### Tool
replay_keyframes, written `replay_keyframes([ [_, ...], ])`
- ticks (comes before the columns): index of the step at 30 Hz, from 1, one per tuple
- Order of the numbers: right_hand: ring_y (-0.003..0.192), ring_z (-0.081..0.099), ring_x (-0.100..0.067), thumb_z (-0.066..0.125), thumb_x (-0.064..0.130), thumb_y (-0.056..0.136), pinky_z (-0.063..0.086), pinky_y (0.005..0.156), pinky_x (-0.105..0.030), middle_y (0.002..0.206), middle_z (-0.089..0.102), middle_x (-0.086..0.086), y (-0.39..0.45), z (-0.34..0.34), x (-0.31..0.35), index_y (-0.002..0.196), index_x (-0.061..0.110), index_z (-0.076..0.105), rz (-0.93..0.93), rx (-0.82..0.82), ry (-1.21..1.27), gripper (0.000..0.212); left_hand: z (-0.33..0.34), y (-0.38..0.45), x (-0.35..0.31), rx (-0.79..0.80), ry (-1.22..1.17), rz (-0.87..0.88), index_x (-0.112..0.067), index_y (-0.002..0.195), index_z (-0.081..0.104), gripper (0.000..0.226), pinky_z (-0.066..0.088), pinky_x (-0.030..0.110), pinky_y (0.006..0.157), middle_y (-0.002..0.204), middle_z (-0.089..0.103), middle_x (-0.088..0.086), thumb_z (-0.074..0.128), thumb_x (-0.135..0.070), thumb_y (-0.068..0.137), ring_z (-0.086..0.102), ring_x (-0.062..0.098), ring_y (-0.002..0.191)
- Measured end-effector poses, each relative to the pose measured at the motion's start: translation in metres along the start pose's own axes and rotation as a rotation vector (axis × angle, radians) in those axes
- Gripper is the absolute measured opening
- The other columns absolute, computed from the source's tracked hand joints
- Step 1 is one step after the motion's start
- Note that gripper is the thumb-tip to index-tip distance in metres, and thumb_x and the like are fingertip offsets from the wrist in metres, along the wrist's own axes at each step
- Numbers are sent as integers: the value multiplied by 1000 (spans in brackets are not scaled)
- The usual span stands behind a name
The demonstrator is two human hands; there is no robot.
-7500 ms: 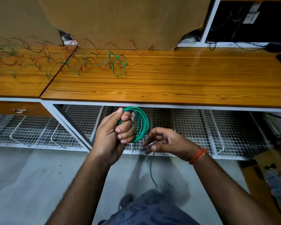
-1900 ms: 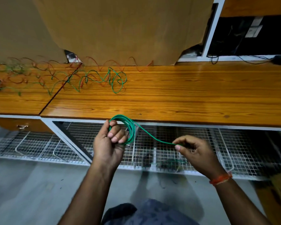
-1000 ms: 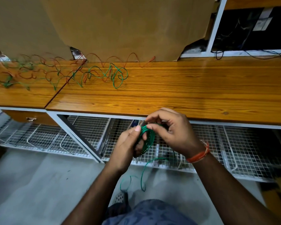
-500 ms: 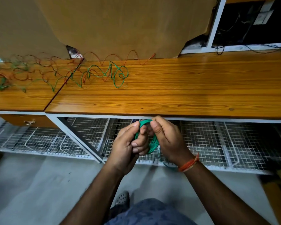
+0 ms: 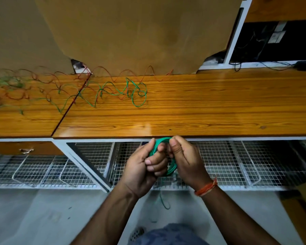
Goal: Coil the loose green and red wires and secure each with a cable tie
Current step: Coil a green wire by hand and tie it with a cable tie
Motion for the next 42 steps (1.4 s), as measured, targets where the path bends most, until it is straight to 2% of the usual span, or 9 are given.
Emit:
replay_keyframes([
  [5, 59, 49, -15, 39, 55, 104, 38, 56, -37, 69, 58, -3, -8, 25, -17, 90, 16, 60, 123, 34, 81, 47, -27, -8, -31, -173, -113, 89, -15, 77, 52, 29, 17, 17, 39, 46, 28, -12, 42, -30, 100, 19, 2, 35],
  [9, 66, 54, -7, 62, 26, 101, 44, 59, -31, 74, 60, 8, -20, 22, -33, 101, 27, 64, 169, 39, 41, 2, -57, -19, -59, -254, -225, 208, -17, 77, 48, 26, 18, 17, 38, 44, 30, -11, 42, -30, 99, 27, 0, 32],
  [17, 64, 62, -8, 70, 14, 96, 52, 58, -25, 71, 65, 3, -40, 25, -43, 91, 26, 70, 194, -24, -188, 13, -85, -25, -92, -359, -269, 464, -20, 81, 47, 32, 29, 17, 44, 50, 34, -12, 34, -32, 108, 32, 2, 41],
  [21, 84, 62, 0, 70, 25, 96, 49, 71, -17, 89, 63, 19, -33, 34, -20, 94, 27, 72, -16, 290, -401, 3, -87, -19, -82, -480, 29, 571, -16, 87, 45, 32, 41, 21, 51, 56, 47, -3, 30, -30, 112, 45, 10, 49],
  [26, 84, 56, 0, 64, 34, 97, 45, 72, -17, 91, 61, 14, -7, 31, 31, 98, 24, 69, -183, 535, -416, 11, -78, -13, -57, -501, 581, 580, -17, 88, 53, 38, 53, 32, 62, 67, 68, 11, 28, -31, 113, 62, 24, 60],
  [29, 80, 52, 5, 68, 24, 91, 37, 73, -9, 88, 58, 17, 7, 26, 53, 96, 22, 71, -234, 633, -406, 6, -70, -5, -40, -453, 735, 561, -14, 89, 49, 35, 52, 33, 61, 68, 69, 15, 34, -36, 111, 62, 27, 60],
  [32, 79, 55, 8, 67, 6, 84, 39, 72, -8, 88, 60, 16, 18, 18, 66, 100, 18, 73, -262, 710, -340, 20, -66, 0, -32, -489, 965, 592, -21, 82, 51, 35, 41, 31, 55, 60, 60, -1, 39, -43, 106, 53, 14, 53],
  [37, 81, 64, -9, 71, 3, 89, 51, 69, -25, 92, 70, 9, 49, -14, 65, 101, 16, 73, -278, 554, -202, 17, -52, -1, -24, -397, 1028, 544, -23, 69, 51, 48, 31, 28, 51, 52, 45, -3, 33, -45, 107, 39, 14, 47],
  [42, 88, 67, -12, 74, 4, 89, 52, 77, -26, 92, 71, 12, 70, -30, 37, 95, 20, 73, -209, 291, -44, 17, -44, 5, -14, -253, 956, 442, -9, 86, 55, 46, 25, 21, 50, 61, 37, -9, 46, -53, 98, 29, 9, 52],
])
Point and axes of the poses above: each hand's wrist, its own y-axis towards the middle knuckle, its own z-axis out of the palm, x = y × z, the point moved 3 cm from there along y, towards the middle knuckle
